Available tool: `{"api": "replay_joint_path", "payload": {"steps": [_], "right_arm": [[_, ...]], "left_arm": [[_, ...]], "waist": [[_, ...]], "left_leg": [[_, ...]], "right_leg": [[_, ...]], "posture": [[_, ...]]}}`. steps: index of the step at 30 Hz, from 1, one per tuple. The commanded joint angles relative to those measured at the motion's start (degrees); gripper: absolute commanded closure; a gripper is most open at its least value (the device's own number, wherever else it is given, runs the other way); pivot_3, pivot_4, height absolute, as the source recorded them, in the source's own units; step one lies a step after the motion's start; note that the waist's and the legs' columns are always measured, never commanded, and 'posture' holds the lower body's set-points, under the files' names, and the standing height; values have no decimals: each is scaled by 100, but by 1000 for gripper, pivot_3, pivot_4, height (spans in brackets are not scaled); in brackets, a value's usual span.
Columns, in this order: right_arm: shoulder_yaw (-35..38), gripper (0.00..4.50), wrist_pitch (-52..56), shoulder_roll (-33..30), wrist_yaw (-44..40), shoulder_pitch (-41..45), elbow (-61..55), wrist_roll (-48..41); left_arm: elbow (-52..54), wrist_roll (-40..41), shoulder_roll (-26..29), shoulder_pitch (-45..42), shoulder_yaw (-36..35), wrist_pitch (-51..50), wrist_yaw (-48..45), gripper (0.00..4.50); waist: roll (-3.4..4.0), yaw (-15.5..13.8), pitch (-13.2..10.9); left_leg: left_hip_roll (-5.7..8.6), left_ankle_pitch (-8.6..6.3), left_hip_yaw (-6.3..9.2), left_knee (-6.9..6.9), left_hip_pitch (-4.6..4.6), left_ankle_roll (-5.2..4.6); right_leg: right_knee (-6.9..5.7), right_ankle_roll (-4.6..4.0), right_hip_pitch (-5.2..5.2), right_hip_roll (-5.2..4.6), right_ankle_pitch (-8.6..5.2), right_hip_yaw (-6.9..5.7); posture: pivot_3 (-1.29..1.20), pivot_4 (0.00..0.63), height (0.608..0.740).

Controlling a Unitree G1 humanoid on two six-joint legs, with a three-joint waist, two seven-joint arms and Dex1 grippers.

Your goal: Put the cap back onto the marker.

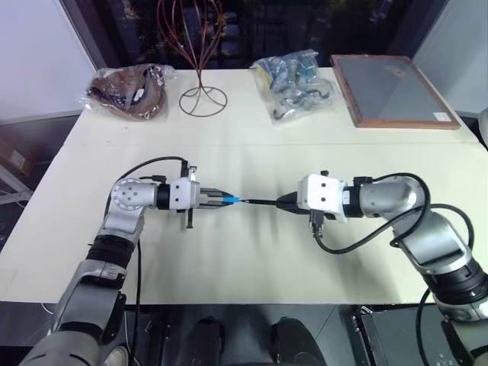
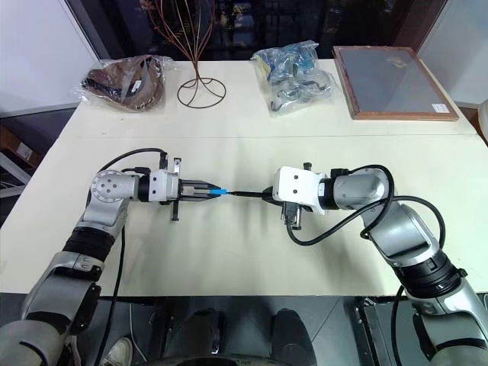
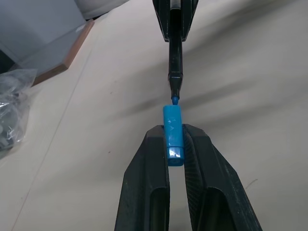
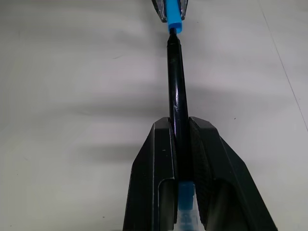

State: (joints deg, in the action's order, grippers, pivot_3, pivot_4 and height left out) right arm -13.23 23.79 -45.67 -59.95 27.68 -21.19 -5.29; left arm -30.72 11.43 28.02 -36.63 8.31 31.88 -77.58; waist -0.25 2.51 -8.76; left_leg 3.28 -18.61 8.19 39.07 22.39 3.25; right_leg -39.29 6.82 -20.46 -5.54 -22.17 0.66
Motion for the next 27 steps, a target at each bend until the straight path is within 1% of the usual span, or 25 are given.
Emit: {"api": "replay_joint_path", "payload": {"steps": [1,19,27], "right_arm": [[34,4432,-37,39,13,104,-170,-32],[-111,4432,124,250,16,248,-303,-8],[-213,4432,202,332,-19,202,-457,-12]], "left_arm": [[161,82,-11,-18,8,78,-44,4500],[-50,33,-177,-196,38,181,-71,4500],[-90,15,-164,-208,17,200,-44,4500]], "waist": [[0,0,0],[0,0,0],[0,1,0]], "left_leg": [[0,0,0,0,0,0],[0,0,0,0,0,0],[0,0,1,0,0,0]], "right_leg": [[0,0,0,0,0,0],[0,0,0,0,0,0],[0,0,0,0,0,0]], "posture": [[0,150,740],[0,150,740],[0,150,740]]}}
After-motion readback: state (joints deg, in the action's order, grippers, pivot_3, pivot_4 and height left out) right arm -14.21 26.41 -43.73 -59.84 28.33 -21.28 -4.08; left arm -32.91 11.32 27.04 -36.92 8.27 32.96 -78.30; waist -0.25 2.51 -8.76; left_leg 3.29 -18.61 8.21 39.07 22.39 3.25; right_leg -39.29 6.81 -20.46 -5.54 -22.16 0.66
